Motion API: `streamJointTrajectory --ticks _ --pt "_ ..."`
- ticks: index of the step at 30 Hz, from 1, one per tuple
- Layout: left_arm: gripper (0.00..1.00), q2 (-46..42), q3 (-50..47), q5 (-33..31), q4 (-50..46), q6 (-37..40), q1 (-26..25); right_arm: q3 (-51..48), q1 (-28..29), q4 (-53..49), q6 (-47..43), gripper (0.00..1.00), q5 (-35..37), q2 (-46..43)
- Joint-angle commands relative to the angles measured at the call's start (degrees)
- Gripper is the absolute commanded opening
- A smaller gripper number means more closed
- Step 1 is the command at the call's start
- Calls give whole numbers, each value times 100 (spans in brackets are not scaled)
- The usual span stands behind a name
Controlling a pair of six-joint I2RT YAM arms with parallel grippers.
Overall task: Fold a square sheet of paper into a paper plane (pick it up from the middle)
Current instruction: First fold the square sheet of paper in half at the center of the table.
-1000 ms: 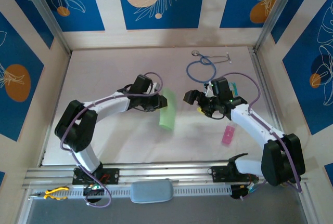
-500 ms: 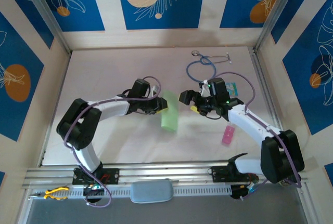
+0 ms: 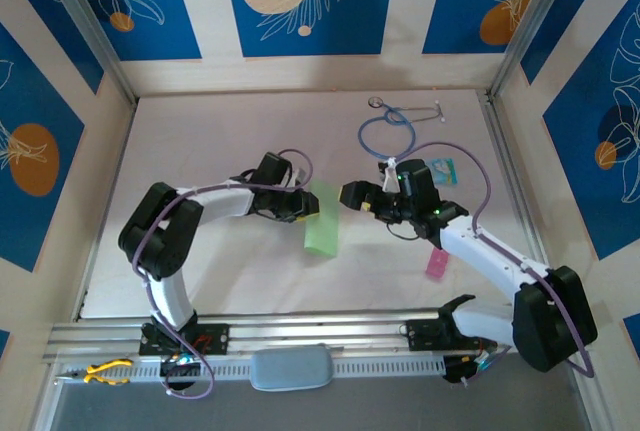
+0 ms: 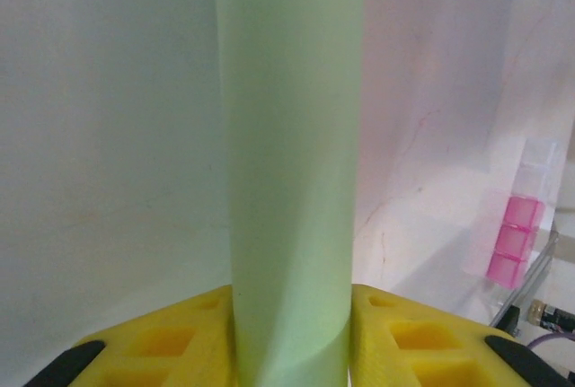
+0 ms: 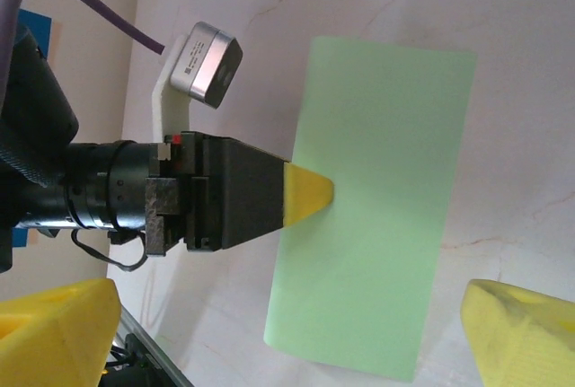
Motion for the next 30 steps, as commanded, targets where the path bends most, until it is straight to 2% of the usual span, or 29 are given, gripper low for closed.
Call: streamJointTrajectory --ticks 1,13,20,25,30 --pt "36 146 173 -177 -365 268 63 79 -84 21 -167 94 -435 291" --pt "52 -100 146 -766 -855 528 61 290 164 30 23 92 -434 839" --pt "53 -368 -15 -1059 -875 562 62 334 216 19 102 80 -514 1024" --pt "50 -387 -91 -1129 -902 569 60 351 272 36 142 79 -501 1153" --pt "47 -418 -173 -1255 -905 551 63 395 326 115 197 73 -551 1340"
